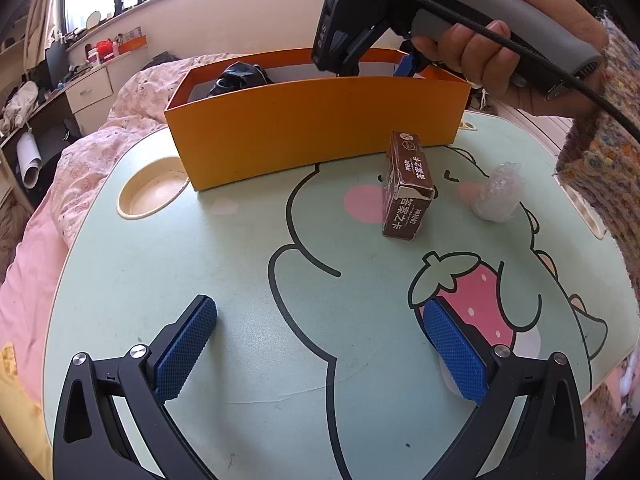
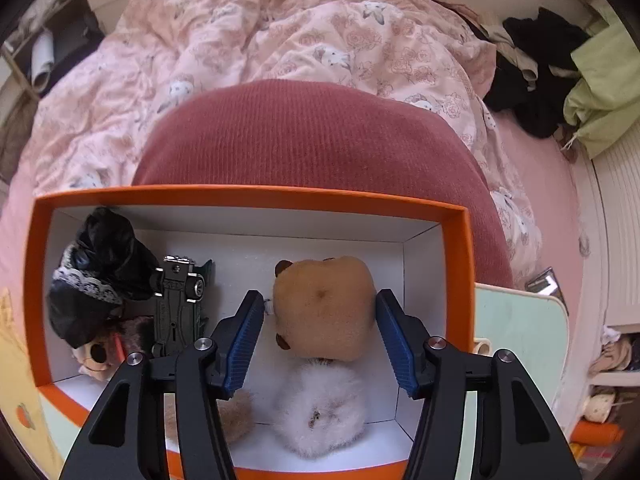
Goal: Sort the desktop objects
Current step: 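Lift the tan plush out and set it on the table, open right gripper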
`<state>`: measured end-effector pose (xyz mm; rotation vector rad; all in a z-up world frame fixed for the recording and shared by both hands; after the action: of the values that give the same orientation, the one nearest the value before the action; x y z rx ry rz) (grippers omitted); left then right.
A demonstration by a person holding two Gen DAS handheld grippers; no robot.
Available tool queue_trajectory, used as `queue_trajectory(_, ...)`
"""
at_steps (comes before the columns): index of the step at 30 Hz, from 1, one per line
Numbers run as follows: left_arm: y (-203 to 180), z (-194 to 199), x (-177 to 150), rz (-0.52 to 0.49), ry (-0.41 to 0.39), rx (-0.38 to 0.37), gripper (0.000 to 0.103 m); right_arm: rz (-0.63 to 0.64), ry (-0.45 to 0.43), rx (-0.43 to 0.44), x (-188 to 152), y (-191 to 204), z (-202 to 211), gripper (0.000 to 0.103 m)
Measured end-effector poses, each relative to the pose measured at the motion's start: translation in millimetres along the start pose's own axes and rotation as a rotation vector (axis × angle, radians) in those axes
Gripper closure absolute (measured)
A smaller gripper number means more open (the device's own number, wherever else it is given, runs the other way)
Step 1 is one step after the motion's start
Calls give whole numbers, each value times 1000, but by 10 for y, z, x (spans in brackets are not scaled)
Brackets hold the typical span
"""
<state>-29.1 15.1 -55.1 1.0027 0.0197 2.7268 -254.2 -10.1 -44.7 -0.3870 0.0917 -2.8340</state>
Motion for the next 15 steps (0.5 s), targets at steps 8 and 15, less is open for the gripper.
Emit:
queue_trajectory(8, -23, -8, 2, 2, -3, -5, 0, -37, -185, 80, -125, -41, 552, 62)
queue_trajectory(15, -28, -8, 0, 3, -3, -4, 0, -25, -384, 232, -1005, -312, 1369, 59)
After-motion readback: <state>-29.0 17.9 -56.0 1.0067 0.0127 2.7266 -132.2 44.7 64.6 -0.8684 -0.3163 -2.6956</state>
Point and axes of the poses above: each gripper's, at about its wrist camera, not at the fingertips, and z roughly against the way its jaws point, y to its left, x to its top, the point moved 6 cm from there along -z, roughly the way its jaws point, and after that the axes turned 11 degrees about -z, right-handed, at the moved point
